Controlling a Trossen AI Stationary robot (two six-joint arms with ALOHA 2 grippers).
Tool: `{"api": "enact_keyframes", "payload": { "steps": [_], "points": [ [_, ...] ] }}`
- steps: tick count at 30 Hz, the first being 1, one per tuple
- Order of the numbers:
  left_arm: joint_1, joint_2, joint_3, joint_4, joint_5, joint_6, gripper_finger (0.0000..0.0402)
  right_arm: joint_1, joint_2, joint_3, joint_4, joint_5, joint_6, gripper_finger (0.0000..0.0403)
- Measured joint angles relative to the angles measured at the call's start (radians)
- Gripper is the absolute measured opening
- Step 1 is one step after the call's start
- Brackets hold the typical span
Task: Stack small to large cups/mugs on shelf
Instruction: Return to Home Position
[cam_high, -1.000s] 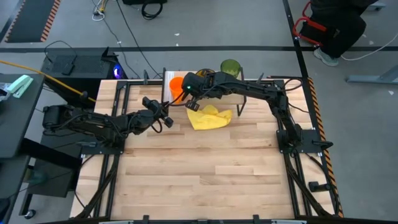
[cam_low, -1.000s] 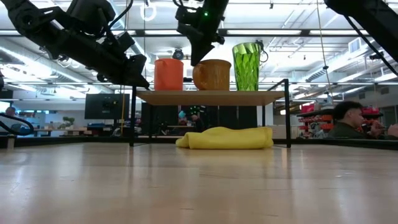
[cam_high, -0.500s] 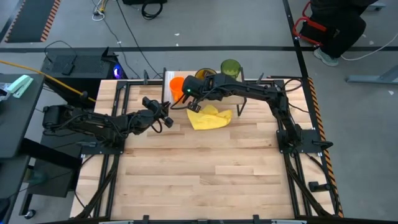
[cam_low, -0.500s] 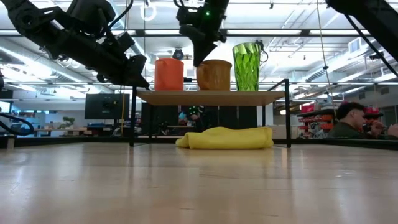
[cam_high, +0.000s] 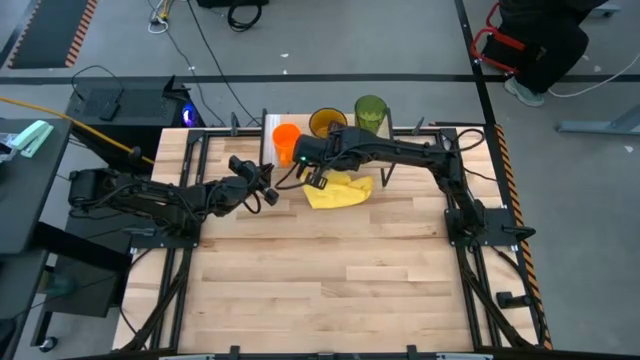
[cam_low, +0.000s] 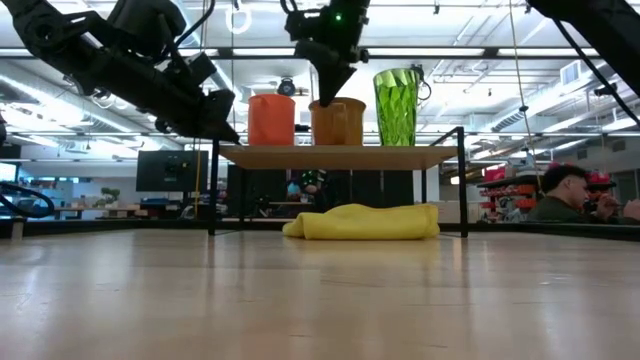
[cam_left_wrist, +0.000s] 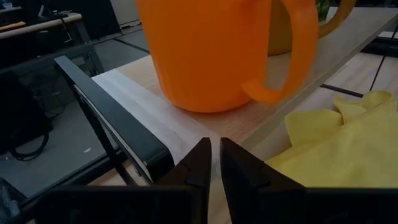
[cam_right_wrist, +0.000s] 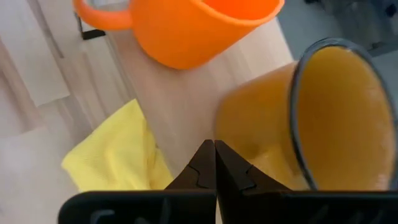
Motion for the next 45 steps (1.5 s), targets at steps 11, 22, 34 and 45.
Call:
{"api": "enact_keyframes", "payload": {
  "steps": [11,22,34,45],
  "points": [
    [0.000,0.000,-0.001,-0.017,0.000,-0.003,0.0038,0.107,-0.102,0.005,-0.016,0.079,0.024,0.0005],
    [-0.043,0.000,-0.001,-0.016,0.009,-0.007,0.0029,0.336,-0.285,-0.117,-0.130,0.265,0.247,0.0008],
    [-0.101,0.000,-0.001,0.046,0.008,0.001,0.0038,0.585,-0.676,-0.790,-0.069,0.427,0.668,0.0009],
    [-0.201,0.000,-0.001,0.046,0.008,-0.026,0.0024,0.754,-1.004,-1.214,0.257,0.500,0.799,0.0012]
  ]
}}
